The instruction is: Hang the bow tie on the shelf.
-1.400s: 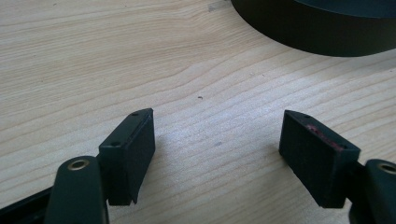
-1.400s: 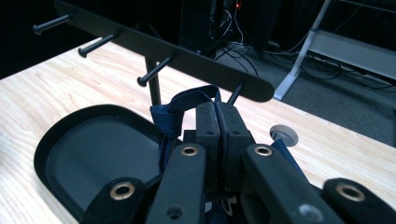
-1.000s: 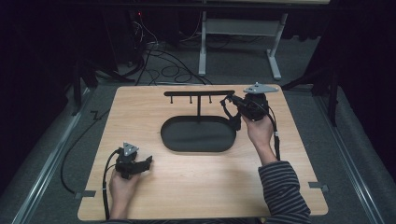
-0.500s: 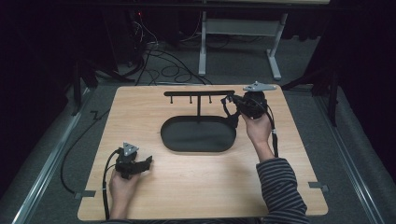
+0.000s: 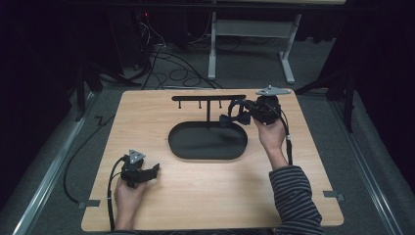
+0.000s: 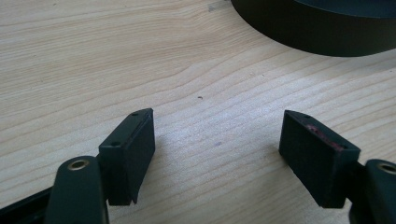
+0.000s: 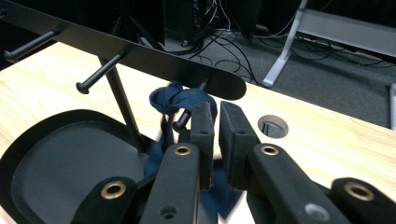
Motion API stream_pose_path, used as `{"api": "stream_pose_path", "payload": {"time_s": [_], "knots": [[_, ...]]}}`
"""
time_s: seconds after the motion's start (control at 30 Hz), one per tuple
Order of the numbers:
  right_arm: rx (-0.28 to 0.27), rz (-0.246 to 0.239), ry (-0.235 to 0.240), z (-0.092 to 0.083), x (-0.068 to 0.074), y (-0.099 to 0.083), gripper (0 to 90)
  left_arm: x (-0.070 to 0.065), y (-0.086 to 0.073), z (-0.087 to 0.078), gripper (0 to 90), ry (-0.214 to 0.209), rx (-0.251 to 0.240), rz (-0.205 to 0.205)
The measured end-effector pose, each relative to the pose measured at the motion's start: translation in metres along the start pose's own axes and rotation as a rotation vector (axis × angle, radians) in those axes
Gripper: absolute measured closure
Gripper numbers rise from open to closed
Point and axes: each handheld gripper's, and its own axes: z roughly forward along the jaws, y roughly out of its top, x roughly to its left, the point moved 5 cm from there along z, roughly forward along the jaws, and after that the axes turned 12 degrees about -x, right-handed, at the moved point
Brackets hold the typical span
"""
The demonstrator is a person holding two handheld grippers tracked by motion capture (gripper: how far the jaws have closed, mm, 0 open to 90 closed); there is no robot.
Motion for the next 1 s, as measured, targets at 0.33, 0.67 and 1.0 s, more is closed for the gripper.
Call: {"api": "stream_pose_path", "payload": {"time_s": [0.33, 0.67, 1.0], "knots": [[-0.017, 0.015, 0.008, -0.014, -0.003, 0.005, 75.3, 0.0, 0.0, 0.0, 27.3, 0.0, 0.0, 0.0], [-0.037, 0.042, 0.015, -0.028, -0.01, 0.002, 67.6, 0.0, 0.0, 0.0, 27.3, 0.0, 0.0, 0.001], [-0.041, 0.094, 0.032, -0.044, -0.02, -0.005, 62.3, 0.0, 0.0, 0.0, 27.3, 0.0, 0.0, 0.0]]}}
